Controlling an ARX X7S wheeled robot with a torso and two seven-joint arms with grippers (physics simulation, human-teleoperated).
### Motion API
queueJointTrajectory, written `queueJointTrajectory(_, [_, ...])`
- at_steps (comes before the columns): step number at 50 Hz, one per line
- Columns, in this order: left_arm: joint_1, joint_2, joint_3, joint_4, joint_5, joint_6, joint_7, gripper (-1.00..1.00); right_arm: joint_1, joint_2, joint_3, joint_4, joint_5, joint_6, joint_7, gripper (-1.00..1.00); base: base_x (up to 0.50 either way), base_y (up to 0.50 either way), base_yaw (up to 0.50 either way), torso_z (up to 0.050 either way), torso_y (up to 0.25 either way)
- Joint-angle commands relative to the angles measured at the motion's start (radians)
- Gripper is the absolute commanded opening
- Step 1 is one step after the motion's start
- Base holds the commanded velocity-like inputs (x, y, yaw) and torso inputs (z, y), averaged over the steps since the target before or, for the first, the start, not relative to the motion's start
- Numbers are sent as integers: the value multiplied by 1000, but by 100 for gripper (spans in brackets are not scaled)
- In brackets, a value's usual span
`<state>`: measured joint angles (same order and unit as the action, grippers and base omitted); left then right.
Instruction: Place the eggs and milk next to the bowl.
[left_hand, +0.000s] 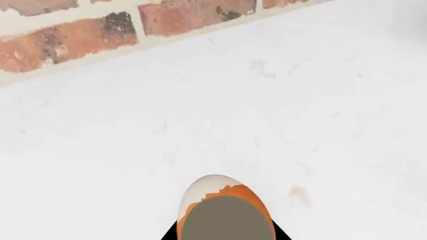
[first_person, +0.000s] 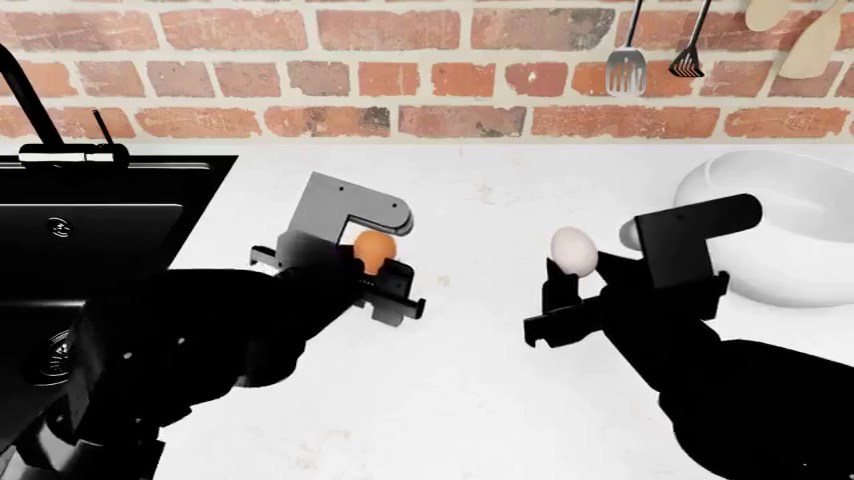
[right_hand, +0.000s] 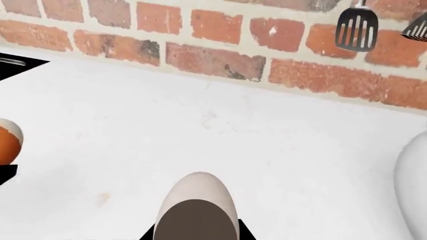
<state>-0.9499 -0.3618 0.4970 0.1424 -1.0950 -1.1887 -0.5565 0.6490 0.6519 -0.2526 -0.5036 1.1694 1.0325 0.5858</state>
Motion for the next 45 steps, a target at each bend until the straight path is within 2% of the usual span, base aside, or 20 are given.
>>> queueJointTrajectory(1, [37,-66,-111,186,-165,-63,-113,-100,21,26,53,-104,140,67,101,-100,0,0,0,0,0])
queueJointTrajectory(10, [77,-116,-205,330,-351,-87,-229,-100,32,45,89,-166,259,86,195,-100,0,0,0,0,0])
queueJointTrajectory(35, [105,-146,-215,363,-379,-60,-225,-100,57,52,74,-189,317,98,255,-100,0,0,0,0,0])
queueJointTrajectory(45, [110,-186,-263,421,-503,-49,-297,-100,87,88,88,-245,443,104,379,-100,0,0,0,0,0])
